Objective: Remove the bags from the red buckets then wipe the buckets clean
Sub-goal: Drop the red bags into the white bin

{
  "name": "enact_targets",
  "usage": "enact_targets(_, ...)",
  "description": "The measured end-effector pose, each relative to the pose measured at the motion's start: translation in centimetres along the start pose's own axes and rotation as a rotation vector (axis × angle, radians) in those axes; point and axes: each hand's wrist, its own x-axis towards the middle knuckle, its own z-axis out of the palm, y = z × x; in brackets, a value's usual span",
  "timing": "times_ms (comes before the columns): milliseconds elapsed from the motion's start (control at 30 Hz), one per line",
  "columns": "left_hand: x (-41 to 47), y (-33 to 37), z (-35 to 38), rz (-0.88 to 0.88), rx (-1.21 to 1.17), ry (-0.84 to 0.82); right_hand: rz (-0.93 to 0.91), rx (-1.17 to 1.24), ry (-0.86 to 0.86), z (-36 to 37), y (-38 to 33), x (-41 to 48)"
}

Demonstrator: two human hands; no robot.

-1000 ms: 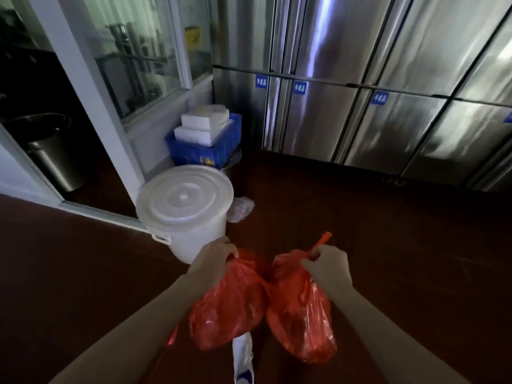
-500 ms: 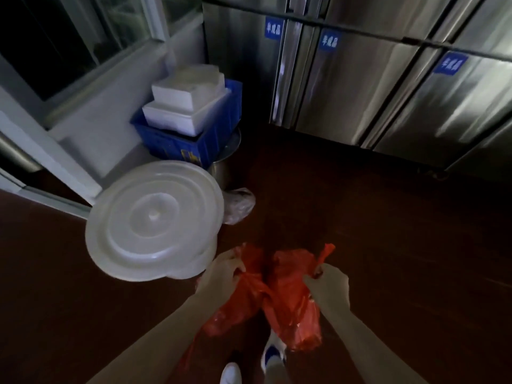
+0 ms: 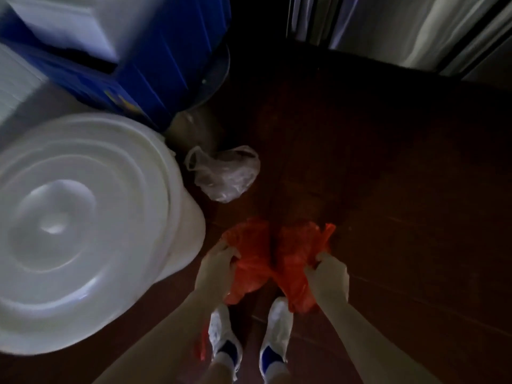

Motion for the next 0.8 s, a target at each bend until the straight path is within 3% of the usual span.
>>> enact_targets(433, 12.7, -7.0, 16.2, -0.028, -0.002, -0.088, 0.125, -0.092, -0.085, 13.2, 6.3, 16.1)
enact_targets(533, 14.0, -7.7, 17.0, -0.027, -0.001, -0.088, 0.125, -0.063, -0.095, 14.6, 6.5, 17.3)
enact_targets(667, 14.1, -8.1, 16.0, -0.078, 0.173, -0.243, 0.159, -0.101, -0.113, 14.3, 4.7, 16.3)
enact_targets(800, 11.5, -6.4, 11.8, -0.110, 0.162, -0.258, 0.033, -0.063, -0.093, 11.7, 0.8, 12.9)
